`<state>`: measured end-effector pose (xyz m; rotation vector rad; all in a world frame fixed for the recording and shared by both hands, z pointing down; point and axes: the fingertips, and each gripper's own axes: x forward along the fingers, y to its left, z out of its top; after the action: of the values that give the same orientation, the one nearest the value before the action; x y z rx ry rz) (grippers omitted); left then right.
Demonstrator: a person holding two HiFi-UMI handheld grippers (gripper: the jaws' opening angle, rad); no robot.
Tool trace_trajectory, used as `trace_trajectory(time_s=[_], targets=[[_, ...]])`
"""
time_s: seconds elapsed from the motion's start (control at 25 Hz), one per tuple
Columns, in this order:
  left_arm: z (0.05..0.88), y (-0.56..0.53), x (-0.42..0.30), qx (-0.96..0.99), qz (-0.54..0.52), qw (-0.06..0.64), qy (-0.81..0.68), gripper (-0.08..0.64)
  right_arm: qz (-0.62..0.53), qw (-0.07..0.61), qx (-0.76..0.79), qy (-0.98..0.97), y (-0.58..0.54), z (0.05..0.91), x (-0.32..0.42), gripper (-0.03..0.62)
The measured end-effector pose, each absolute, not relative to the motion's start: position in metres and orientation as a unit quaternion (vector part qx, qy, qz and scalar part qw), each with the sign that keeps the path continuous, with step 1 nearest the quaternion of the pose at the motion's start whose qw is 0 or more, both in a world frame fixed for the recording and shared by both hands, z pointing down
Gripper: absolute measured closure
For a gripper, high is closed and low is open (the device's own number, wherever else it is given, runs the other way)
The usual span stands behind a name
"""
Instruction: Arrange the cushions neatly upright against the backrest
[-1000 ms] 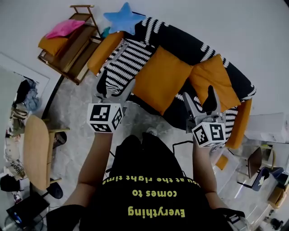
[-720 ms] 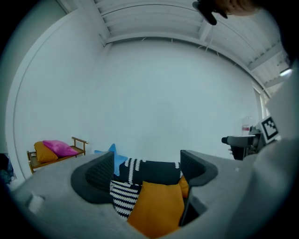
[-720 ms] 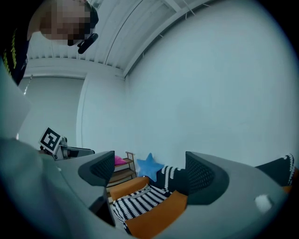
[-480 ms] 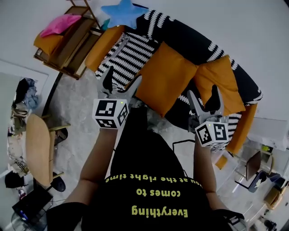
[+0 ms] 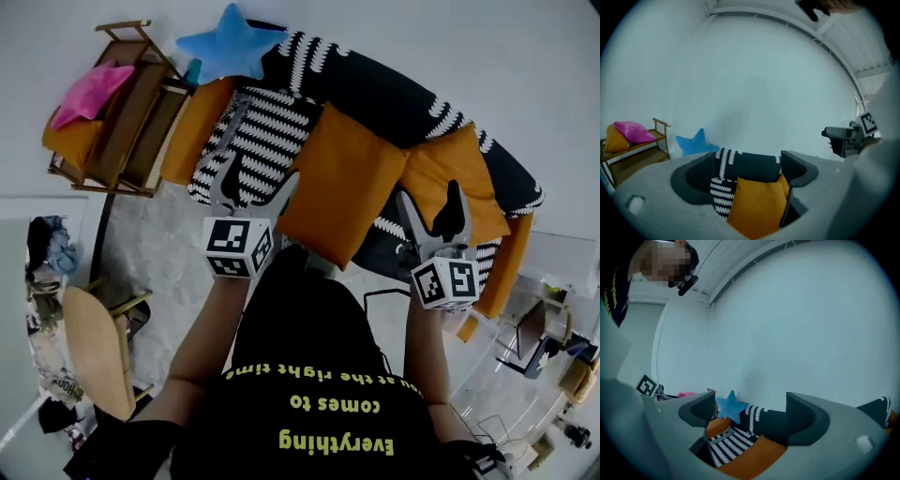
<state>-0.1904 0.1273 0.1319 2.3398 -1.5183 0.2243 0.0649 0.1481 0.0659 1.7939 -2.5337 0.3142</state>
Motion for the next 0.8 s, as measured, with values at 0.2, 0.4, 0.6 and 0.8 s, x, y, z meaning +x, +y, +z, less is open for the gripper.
trace_trajectory(time_s=[0.2,0.4,0.6,0.8], targets=[[0.156,0.099,-0.185,0.831,0.111,0.175,-0.516,0.113,0.111,0.034,0.582,-0.805,0.121,0.083,0.060,0.124],[0.171,0.083,-0.184,0.819,0.127,0.172,-0.533,0.114,0.116,0.072,0.570,-0.810,0.105,0.103,0.061,0.124],[0.203,0.082,-0.165,0.798,0.136,0.200,-0.552,0.112,0.145,0.090,0.544,-0.822,0.079,0.137,0.082,0.123],[0.243,0.080,-0.163,0.764,0.141,0.216,-0.591,0.112,0.158,0.118,0.490,-0.849,0.040,0.182,0.078,0.123]])
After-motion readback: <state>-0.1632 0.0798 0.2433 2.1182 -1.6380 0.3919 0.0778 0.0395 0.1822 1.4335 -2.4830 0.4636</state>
